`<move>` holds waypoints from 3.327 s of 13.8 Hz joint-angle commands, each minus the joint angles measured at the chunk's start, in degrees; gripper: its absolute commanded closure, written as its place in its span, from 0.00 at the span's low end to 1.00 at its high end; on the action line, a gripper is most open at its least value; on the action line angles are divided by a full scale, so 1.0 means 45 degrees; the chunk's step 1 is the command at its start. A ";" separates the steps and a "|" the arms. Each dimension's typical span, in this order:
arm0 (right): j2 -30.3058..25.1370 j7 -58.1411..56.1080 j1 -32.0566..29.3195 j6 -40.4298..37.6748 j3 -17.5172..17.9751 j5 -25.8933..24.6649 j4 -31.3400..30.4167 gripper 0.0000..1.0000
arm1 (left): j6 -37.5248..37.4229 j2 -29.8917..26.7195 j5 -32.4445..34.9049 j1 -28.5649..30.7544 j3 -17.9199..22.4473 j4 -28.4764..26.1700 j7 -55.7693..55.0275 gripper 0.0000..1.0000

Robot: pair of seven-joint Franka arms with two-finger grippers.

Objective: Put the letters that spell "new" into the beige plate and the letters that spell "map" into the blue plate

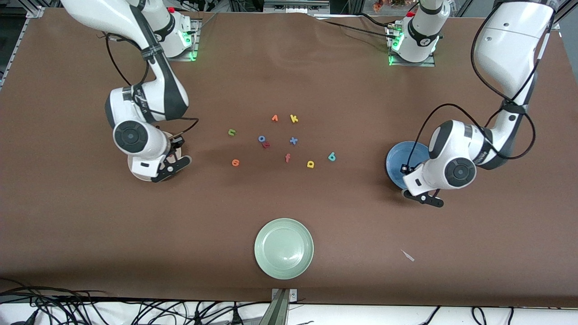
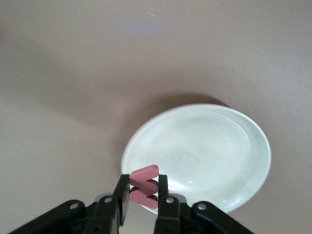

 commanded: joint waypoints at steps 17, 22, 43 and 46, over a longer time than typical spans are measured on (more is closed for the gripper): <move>0.0839 0.9053 0.1348 0.1906 0.0038 0.3657 0.1045 0.00 | 0.1121 0.0711 -0.0828 -0.3898 -0.2023 0.2273 -0.3634 0.00; 0.1717 1.2652 0.2931 0.4112 0.0096 0.3657 0.0811 0.00 | 0.3195 0.1612 -0.0595 -0.4682 -0.1673 0.2098 -0.4360 0.08; 0.2734 1.3554 0.3636 0.5973 0.0467 0.3775 0.0146 0.73 | 0.2250 0.1285 0.1515 -0.4412 -0.1436 0.2272 -0.6880 1.00; 0.2579 1.3516 0.3636 0.5585 0.0467 0.3794 0.0301 0.98 | 0.0021 0.0405 0.1030 -0.3455 -0.1535 0.2273 -0.4020 1.00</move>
